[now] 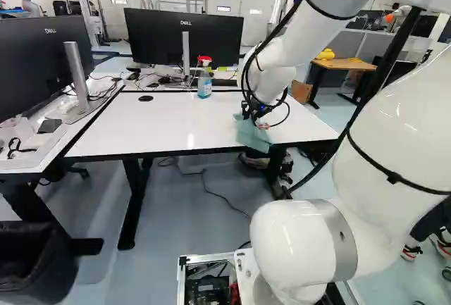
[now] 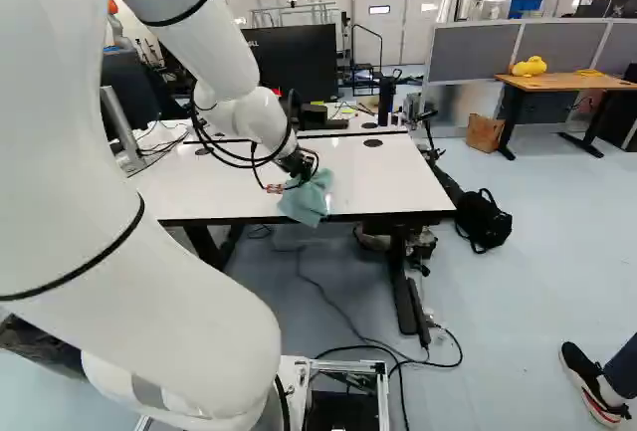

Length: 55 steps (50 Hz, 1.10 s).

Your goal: Clean the table with the green towel

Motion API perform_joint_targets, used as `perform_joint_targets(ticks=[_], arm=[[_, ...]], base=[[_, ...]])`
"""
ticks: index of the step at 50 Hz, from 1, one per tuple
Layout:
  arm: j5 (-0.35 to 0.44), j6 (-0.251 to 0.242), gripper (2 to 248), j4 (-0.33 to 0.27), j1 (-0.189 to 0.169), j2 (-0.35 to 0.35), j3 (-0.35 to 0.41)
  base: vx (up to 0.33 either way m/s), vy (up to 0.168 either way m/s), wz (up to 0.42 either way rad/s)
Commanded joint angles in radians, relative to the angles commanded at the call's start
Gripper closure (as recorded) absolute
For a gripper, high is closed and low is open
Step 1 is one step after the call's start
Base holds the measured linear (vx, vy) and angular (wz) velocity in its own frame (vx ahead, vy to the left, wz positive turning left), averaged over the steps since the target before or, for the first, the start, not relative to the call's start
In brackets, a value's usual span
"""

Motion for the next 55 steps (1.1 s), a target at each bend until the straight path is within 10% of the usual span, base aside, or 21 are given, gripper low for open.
perform_joint_targets(ticks=[24,55], arm=[[0.0,0.0,206,0.147,0.0,0.0,0.0],[0.0,0.0,206,0.147,-0.012,0.01,-0.006]], base=[[0.0,0.0,0.0],[0.0,0.0,0.0]])
